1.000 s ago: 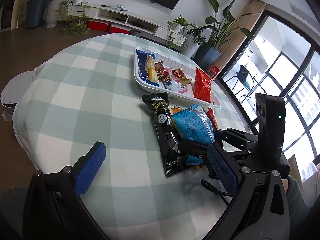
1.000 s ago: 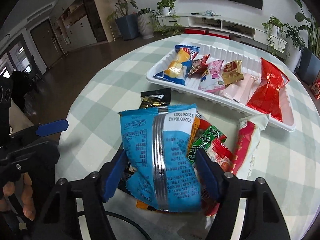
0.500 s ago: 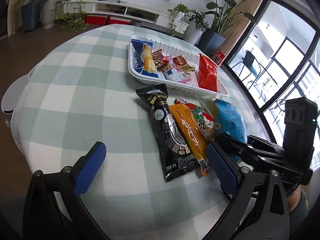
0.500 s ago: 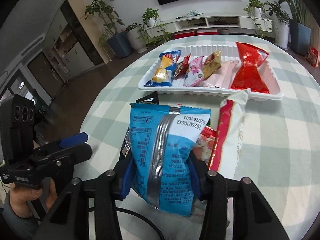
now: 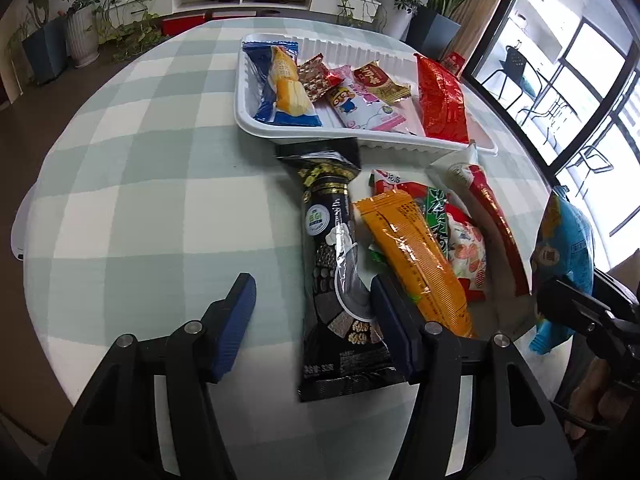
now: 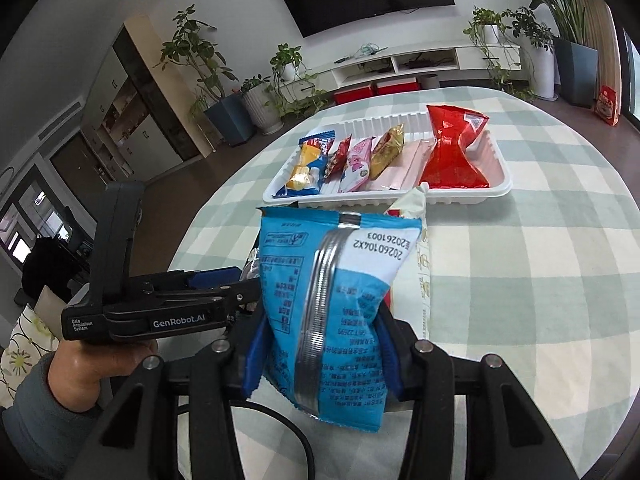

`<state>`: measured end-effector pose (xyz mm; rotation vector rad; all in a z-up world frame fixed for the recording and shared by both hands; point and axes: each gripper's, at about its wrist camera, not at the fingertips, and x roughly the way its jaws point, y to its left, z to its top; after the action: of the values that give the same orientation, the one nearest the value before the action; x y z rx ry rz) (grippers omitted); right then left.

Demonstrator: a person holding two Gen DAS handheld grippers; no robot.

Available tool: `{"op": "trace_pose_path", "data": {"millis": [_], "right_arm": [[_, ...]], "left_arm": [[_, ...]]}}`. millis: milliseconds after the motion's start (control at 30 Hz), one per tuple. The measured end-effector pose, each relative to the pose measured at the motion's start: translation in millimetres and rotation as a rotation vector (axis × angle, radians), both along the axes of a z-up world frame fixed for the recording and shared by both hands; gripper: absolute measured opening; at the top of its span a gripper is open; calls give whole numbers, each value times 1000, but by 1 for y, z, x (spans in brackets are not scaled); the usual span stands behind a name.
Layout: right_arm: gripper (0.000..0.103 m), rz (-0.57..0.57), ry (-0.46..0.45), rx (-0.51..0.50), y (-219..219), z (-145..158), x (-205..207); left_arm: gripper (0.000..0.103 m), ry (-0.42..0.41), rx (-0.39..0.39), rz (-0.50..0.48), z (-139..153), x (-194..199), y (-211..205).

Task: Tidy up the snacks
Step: 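Grasp the black packet with the left gripper while the right gripper grasps the blue chip bag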

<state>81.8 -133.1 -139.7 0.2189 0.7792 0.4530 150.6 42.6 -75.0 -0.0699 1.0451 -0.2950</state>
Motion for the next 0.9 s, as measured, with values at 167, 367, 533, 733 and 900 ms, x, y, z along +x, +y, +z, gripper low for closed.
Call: {"op": "trace_pose_path", "data": {"millis": [167,367,533,733,900], "right_arm": [[50,5,1,3,1,-3,-1],[50,14,-6,-12,4,-4,-3],[50,1,2,-10,0,-6,-3],[50,6,3,-14,1,-7,-5],[50,-6,0,-14,0,-5,-8]], "left_arm": [[58,-10,86,-19,4,11,-5],[56,-15,196,-136,-6,26,-24],[32,-17,240,-235,-3,29,-37],[26,-42,284,-268,-3,23,-46],[21,-52,226,-245,-1,16,-34]]}}
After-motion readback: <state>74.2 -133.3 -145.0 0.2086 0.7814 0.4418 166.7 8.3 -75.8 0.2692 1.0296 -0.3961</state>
